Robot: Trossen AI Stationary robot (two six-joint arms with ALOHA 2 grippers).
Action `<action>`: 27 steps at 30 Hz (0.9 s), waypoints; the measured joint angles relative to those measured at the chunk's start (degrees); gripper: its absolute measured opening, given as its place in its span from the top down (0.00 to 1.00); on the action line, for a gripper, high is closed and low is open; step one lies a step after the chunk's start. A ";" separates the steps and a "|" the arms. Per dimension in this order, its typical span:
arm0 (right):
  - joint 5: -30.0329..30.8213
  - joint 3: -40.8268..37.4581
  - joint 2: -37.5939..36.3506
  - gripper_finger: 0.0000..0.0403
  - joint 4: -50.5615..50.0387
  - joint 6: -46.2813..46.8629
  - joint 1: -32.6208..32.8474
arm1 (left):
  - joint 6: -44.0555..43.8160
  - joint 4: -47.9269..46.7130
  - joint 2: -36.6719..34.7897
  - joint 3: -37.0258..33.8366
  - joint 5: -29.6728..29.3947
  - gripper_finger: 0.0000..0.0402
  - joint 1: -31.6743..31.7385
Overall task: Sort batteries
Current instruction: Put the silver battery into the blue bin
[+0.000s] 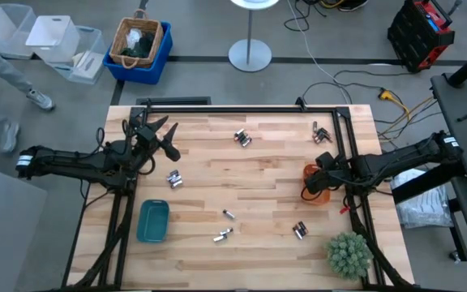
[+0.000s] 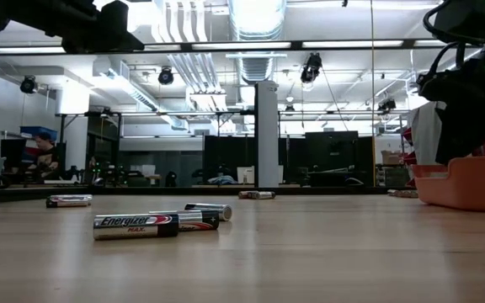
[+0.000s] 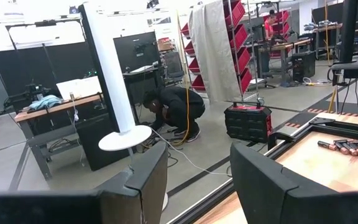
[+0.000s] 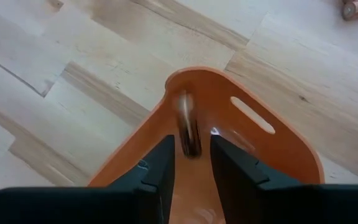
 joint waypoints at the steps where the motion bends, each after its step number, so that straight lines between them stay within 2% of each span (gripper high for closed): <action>1: -0.02 0.00 0.00 0.76 0.02 0.00 0.00 | 0.00 0.00 0.00 0.01 -0.01 0.61 0.00; 7: -0.04 0.56 -0.04 0.76 0.05 -0.25 0.00 | -0.02 0.00 0.00 0.01 -0.01 0.61 0.00; 15: 1.25 6.78 0.02 0.82 0.49 -6.14 0.00 | -0.02 0.00 0.00 0.01 0.33 0.61 0.00; 23: 4.98 11.84 0.74 0.83 4.83 -15.20 -0.14 | -0.26 0.00 0.00 0.01 9.91 0.61 0.00; 27: 5.06 13.42 3.10 0.83 8.04 -19.72 -0.62 | -0.28 -0.03 0.35 0.01 12.04 0.61 0.00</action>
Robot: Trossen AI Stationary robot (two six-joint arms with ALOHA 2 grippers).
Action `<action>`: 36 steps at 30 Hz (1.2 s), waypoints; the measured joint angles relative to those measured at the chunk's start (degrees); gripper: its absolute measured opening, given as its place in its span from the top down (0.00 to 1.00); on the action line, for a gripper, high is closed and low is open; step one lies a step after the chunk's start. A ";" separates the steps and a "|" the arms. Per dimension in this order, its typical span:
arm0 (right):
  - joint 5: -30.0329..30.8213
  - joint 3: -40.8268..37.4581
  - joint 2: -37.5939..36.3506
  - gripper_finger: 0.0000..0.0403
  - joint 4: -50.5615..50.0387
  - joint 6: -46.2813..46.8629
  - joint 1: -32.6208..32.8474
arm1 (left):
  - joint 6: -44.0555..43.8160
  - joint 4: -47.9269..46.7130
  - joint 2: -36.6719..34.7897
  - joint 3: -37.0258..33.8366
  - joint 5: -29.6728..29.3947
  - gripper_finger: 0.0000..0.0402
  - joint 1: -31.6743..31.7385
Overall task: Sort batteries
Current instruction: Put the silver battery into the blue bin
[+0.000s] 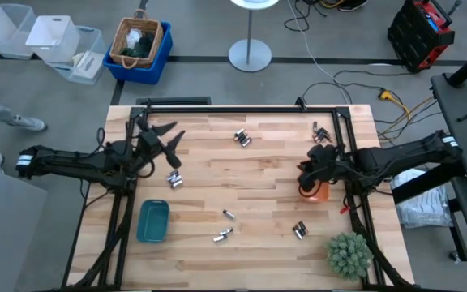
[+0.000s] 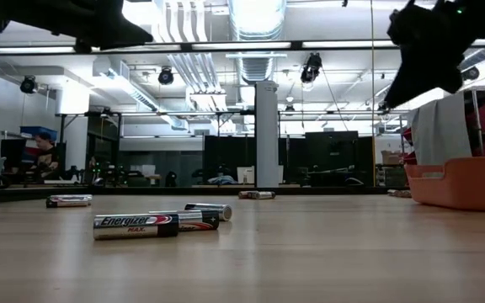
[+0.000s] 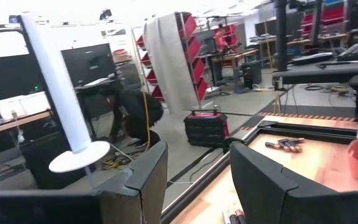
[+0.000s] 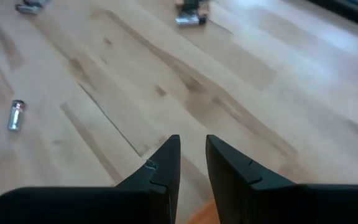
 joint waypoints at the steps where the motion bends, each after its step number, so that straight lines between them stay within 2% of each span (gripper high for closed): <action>1: -0.01 0.37 0.80 0.83 0.65 -0.83 -0.20 | -0.07 0.01 0.20 0.00 0.02 0.61 0.00; 7: 0.02 3.30 6.22 0.83 1.72 -5.83 -1.65 | -0.89 0.00 1.50 0.00 0.02 0.61 0.00; 21: -0.15 7.86 16.81 0.83 1.68 -9.49 -2.18 | -1.53 0.03 3.06 0.00 0.02 0.61 0.00; 26: -2.50 9.21 19.42 0.83 1.72 -10.80 -2.18 | -1.69 0.00 3.06 0.00 0.02 0.61 0.00; 36: -2.04 11.10 21.35 0.83 2.98 -20.53 -2.32 | -10.24 -0.63 5.68 0.00 2.51 0.61 -0.04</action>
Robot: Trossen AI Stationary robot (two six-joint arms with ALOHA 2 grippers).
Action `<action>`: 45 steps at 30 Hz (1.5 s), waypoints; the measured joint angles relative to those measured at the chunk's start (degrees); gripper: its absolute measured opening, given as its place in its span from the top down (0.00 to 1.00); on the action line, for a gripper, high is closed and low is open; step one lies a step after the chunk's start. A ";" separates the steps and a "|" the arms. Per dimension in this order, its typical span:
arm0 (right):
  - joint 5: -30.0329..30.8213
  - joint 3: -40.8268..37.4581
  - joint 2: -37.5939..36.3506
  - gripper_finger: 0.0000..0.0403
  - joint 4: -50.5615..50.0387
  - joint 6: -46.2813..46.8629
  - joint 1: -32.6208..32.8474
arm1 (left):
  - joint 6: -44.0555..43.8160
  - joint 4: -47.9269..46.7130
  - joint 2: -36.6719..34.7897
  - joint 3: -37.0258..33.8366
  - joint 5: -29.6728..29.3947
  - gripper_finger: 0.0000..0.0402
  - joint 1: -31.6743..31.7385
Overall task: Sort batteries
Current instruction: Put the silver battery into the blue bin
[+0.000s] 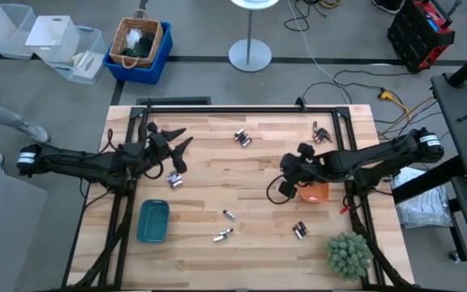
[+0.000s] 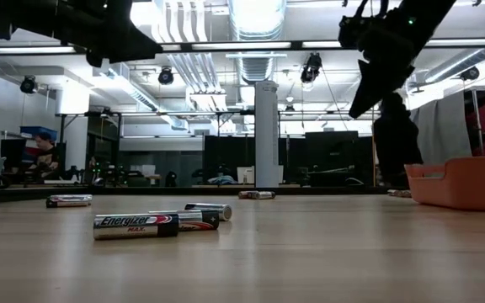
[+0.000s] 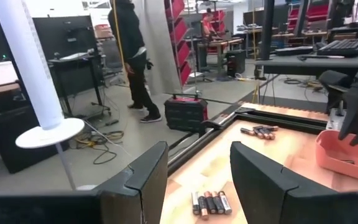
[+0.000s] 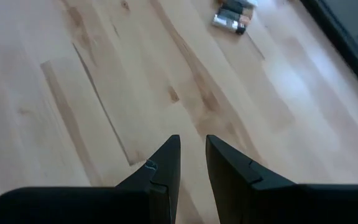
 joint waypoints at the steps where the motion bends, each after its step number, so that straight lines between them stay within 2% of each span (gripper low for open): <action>1: 0.01 0.00 -0.09 0.83 0.56 -0.59 -0.20 | -0.06 0.07 0.26 0.00 0.00 0.61 0.00; 10: 0.02 -0.82 -0.06 0.83 0.10 -0.91 -0.60 | 0.68 0.90 2.15 0.00 0.02 0.61 0.02; 45: 0.57 -1.77 -0.12 0.83 0.20 0.36 -1.01 | 1.37 2.46 2.28 0.00 0.00 0.61 0.04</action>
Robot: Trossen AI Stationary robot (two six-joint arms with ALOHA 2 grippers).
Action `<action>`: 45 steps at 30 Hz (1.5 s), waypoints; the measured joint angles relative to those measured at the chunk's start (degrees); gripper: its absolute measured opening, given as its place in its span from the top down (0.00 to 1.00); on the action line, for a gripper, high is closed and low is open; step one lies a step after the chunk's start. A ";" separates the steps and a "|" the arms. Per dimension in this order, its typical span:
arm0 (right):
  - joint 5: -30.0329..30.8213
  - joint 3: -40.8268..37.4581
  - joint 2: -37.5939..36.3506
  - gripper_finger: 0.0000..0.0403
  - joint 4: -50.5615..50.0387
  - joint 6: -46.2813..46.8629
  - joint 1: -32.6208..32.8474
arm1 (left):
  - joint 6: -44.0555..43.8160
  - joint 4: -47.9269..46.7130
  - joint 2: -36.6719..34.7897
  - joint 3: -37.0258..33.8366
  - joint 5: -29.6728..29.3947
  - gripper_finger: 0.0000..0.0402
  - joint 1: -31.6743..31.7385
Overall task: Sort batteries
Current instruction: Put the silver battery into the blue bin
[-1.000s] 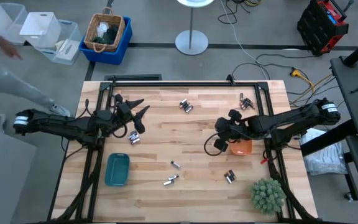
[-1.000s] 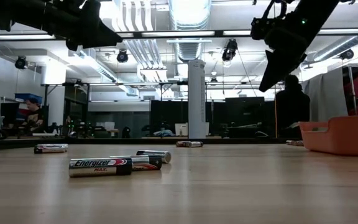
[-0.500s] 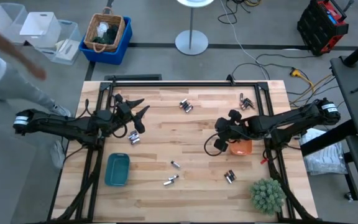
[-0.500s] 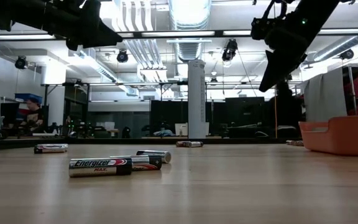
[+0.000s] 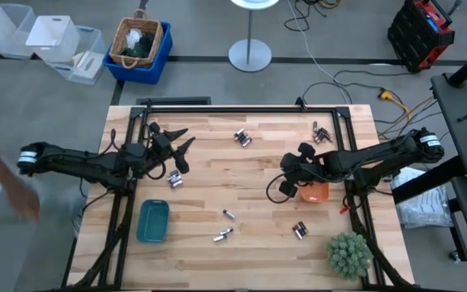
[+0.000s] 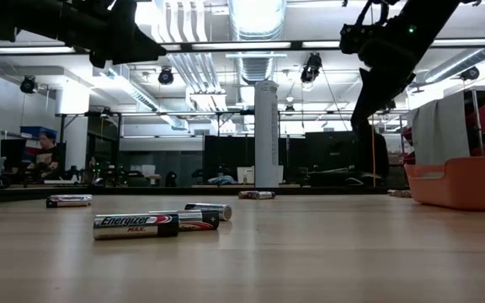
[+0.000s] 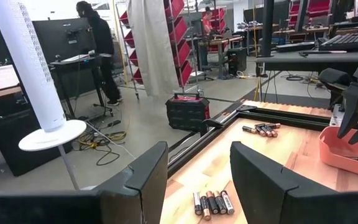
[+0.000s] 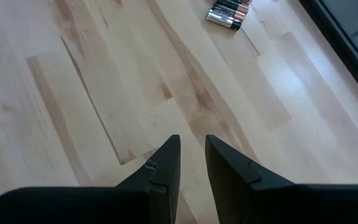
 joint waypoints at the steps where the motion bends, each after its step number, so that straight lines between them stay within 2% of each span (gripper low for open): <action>1: 0.04 0.00 0.00 0.83 0.09 -0.30 -0.26 | -0.41 0.59 0.05 0.00 0.02 0.61 0.00; 6: 1.06 0.00 0.00 0.83 3.75 -4.42 -1.38 | -3.79 4.93 0.37 0.00 -0.09 0.61 0.00; 13: 1.10 0.00 0.00 0.83 8.43 -10.46 -3.72 | -4.66 5.57 0.42 0.00 -0.15 0.61 0.00; 30: 0.75 0.27 0.04 0.83 8.96 -10.95 -4.75 | -4.27 5.54 0.52 0.00 -0.15 0.61 0.00; 38: -6.85 1.33 0.07 0.83 9.89 -10.73 -4.68 | -3.74 5.83 0.57 0.00 -0.15 0.61 0.00; 45: -7.28 1.33 0.09 0.83 11.02 -10.90 -4.58 | -2.71 10.94 0.57 0.00 0.14 0.61 0.00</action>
